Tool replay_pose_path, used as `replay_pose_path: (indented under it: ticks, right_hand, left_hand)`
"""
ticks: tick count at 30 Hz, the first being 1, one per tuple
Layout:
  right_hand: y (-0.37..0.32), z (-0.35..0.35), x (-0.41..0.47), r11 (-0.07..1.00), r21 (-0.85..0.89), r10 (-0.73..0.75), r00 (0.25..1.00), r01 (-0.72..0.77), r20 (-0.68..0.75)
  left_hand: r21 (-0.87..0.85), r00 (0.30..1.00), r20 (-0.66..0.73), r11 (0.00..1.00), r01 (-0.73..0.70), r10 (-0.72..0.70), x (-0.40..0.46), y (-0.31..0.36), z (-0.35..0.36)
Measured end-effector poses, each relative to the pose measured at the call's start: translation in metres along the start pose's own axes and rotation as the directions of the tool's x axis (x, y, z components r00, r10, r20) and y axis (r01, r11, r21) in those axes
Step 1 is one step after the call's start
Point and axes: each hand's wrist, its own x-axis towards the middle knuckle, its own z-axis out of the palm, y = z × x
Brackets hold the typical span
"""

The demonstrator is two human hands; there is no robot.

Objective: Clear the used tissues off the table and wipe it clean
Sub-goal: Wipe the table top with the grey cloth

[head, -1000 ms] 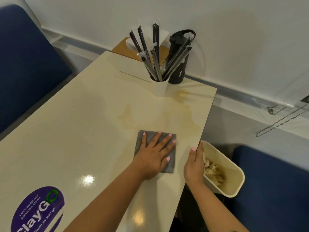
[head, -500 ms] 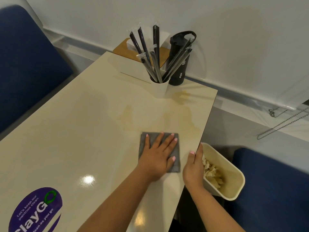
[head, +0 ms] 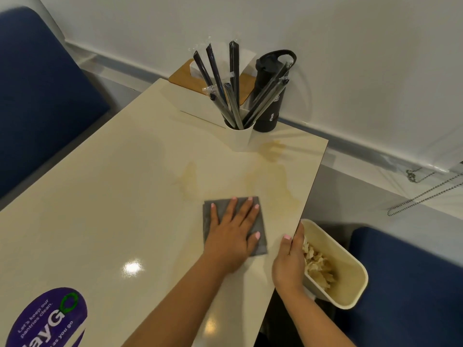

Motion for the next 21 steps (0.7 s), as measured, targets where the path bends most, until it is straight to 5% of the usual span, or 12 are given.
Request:
replay_pose_path:
  ticks: [3, 6, 14, 19, 21]
  right_hand:
    - [0.000, -0.001, 0.000, 1.000, 0.001, -0.004, 1.000, 0.004, 0.009]
    - [-0.001, -0.002, 0.000, 1.000, 0.004, 0.028, 0.999, -0.028, 0.030]
    - [-0.004, 0.000, -0.002, 0.999, 0.037, 0.014, 1.000, -0.014, 0.010]
    - [-0.007, -0.001, -0.003, 0.997, 0.067, 0.039, 0.999, -0.040, 0.021]
    - [-0.009, -0.001, -0.003, 0.995, 0.086, 0.056, 0.998, -0.058, 0.025]
  left_hand:
    - [-0.016, 0.988, 0.067, 0.990, 0.140, -0.138, 0.017, -0.031, -0.008]
    - [-0.051, 0.971, -0.021, 0.971, 0.236, -0.237, -0.003, -0.053, -0.005]
    - [-0.022, 0.997, -0.003, 0.996, 0.081, -0.081, 0.006, -0.004, 0.000]
    - [-0.033, 0.960, 0.080, 0.962, 0.270, -0.267, 0.030, -0.048, -0.011]
    - [-0.046, 0.943, 0.014, 0.942, 0.332, -0.331, 0.013, -0.055, -0.009]
